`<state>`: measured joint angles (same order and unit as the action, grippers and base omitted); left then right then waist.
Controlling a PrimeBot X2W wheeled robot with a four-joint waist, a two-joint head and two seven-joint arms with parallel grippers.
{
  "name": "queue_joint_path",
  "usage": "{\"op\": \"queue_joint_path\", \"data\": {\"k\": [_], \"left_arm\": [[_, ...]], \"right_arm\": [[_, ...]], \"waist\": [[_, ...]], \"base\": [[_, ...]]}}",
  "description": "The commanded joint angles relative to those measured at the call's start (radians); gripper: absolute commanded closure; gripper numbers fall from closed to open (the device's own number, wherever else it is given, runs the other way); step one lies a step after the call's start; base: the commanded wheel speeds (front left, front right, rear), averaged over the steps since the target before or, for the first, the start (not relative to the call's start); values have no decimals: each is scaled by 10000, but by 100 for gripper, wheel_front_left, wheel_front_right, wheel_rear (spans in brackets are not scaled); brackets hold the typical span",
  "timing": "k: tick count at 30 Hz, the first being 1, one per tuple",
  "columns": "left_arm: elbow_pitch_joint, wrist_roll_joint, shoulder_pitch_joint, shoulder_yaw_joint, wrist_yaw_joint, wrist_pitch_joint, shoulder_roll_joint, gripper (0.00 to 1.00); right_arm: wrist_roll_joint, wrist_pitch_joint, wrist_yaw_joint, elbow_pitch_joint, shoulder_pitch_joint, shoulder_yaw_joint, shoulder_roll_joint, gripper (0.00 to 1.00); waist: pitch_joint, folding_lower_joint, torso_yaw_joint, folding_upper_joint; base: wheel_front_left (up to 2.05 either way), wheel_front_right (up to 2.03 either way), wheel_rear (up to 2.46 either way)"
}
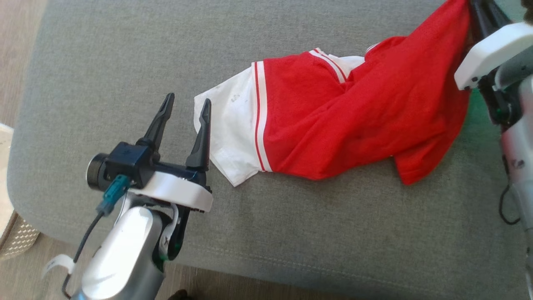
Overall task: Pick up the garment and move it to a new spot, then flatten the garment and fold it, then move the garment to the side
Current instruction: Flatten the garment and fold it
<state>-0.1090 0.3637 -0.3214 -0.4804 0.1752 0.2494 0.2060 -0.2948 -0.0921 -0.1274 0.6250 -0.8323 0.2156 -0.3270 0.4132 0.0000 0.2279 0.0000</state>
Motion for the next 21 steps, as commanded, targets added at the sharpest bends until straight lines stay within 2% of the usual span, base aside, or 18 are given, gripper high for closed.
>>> {"op": "queue_joint_path", "data": {"k": [1, 2, 6, 10, 14, 21], "left_arm": [[210, -119, -367, 377, -73, 120, 113, 0], [192, -149, -375, 416, -100, 120, 93, 0], [147, -297, -283, 572, -158, 122, 81, 0], [115, -380, -84, 762, -163, 122, 140, 0], [142, -432, 196, 1049, -108, 123, 302, 0], [155, -429, 591, 1279, -16, 123, 538, 0]], "right_arm": [[-128, 368, -33, 77, -246, 191, 98, 55], [-194, 526, -33, 296, -283, 259, 176, 0], [-422, 1250, -33, 841, -231, 510, 359, 0], [-681, 1921, -33, 685, 204, 685, 530, 0], [-620, 2554, -33, -333, 1151, 506, 588, 0], [-133, 2605, -33, -2171, 2928, -179, 798, 0]], "waist": [[34, 0, 26, 0], [16, 0, -6, 0], [-189, 0, -265, 0], [-518, 0, -635, 0], [-944, 0, -1156, 0], [-1526, 0, -1657, 0]], "base": [[0, 0, 0], [0, 0, 0], [0, 0, 0], [0, 0, 0], [0, 0, 0], [0, 0, 0]]}}
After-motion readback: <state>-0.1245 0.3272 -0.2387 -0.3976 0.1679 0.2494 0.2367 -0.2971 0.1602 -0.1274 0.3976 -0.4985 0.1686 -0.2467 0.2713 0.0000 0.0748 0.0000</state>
